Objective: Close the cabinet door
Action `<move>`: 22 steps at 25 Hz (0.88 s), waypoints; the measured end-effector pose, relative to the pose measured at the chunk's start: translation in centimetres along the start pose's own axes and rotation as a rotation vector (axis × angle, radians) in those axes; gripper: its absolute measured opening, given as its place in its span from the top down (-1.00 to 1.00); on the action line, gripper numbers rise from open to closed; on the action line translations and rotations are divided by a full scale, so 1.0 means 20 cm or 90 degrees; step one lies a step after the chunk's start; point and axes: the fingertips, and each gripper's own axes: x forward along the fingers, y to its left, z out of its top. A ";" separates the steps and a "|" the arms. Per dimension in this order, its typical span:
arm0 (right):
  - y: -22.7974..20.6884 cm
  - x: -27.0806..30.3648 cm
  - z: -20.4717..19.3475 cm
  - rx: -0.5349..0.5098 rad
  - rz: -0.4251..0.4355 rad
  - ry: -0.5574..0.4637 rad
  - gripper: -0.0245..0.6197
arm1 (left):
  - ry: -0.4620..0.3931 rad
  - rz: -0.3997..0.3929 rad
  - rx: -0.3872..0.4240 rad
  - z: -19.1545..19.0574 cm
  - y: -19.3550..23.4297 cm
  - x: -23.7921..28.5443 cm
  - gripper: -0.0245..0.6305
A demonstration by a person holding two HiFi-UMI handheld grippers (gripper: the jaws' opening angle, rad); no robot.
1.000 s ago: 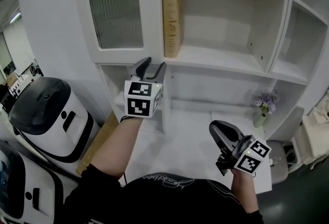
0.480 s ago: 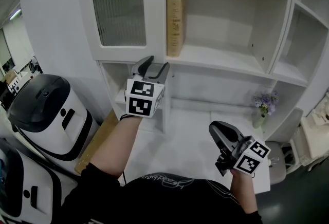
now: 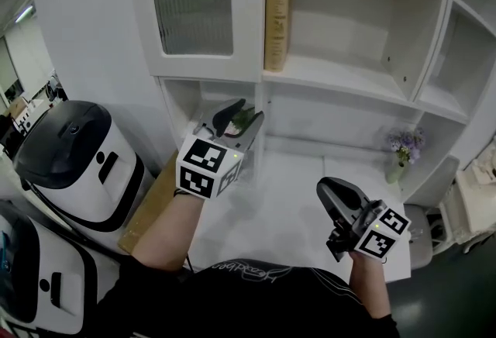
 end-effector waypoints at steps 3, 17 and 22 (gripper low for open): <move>0.09 0.04 -0.03 0.003 0.007 0.007 0.75 | -0.005 -0.073 -0.087 -0.04 -0.14 -0.18 0.45; 0.61 0.28 -0.33 0.068 0.059 0.040 0.75 | 0.029 -0.216 -0.257 -0.24 -0.43 -0.91 0.72; 0.71 0.24 -0.37 0.075 0.039 0.033 0.75 | 0.028 -0.232 -0.287 -0.28 -0.50 -1.04 0.79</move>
